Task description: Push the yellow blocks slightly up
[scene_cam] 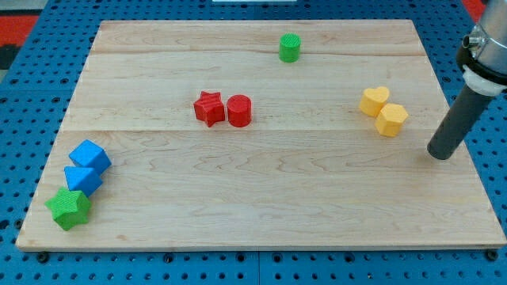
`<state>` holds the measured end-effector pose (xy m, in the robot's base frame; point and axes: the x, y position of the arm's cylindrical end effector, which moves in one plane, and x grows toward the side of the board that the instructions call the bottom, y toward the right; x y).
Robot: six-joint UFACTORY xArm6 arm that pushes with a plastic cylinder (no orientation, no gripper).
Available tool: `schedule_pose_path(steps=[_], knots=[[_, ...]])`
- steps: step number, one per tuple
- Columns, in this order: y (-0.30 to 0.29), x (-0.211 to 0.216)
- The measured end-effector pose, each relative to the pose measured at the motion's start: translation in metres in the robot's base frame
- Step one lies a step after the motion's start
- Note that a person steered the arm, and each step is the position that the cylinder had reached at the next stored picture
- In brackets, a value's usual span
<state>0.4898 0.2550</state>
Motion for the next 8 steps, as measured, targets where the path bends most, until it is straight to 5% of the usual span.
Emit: schedule_pose_path(steps=[5,8], knots=[[0.008,-0.037],[-0.049,-0.043]])
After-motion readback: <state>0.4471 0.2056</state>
